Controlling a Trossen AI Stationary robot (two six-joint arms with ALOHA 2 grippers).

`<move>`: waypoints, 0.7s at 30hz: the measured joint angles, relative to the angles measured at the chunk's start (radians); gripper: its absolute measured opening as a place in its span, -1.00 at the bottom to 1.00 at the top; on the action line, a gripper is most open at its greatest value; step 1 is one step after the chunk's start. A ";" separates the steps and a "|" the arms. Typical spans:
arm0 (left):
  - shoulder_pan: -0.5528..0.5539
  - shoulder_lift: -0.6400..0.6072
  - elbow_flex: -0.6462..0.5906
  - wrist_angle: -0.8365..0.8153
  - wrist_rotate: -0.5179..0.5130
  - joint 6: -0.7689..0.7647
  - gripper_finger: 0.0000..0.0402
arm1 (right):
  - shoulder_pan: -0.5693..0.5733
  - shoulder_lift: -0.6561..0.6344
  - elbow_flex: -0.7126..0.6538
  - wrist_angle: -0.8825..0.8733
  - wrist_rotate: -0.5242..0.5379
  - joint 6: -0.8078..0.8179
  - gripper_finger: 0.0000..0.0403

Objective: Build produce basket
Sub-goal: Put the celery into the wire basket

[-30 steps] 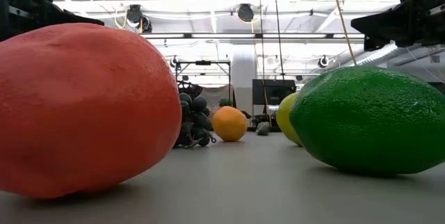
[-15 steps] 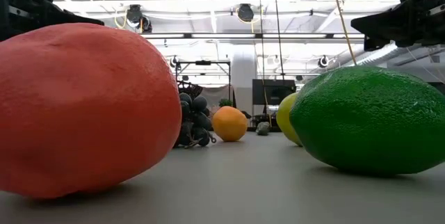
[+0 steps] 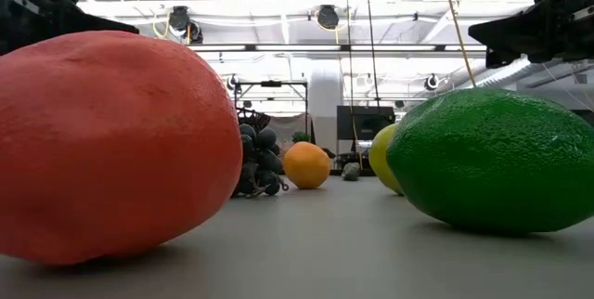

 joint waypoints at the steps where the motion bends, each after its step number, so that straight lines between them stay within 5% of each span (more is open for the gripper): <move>1: 0.000 0.000 0.000 0.014 -0.001 -0.007 -0.85 | 0.000 0.000 0.000 0.000 0.000 0.000 -1.00; 8: 0.000 0.000 0.075 0.050 -0.002 -0.039 -0.98 | 0.000 0.000 0.000 0.002 0.000 0.000 -1.00; 21: 0.000 0.162 0.487 -0.304 -0.002 -0.052 -0.99 | 0.000 0.000 0.000 0.015 0.063 0.094 -1.00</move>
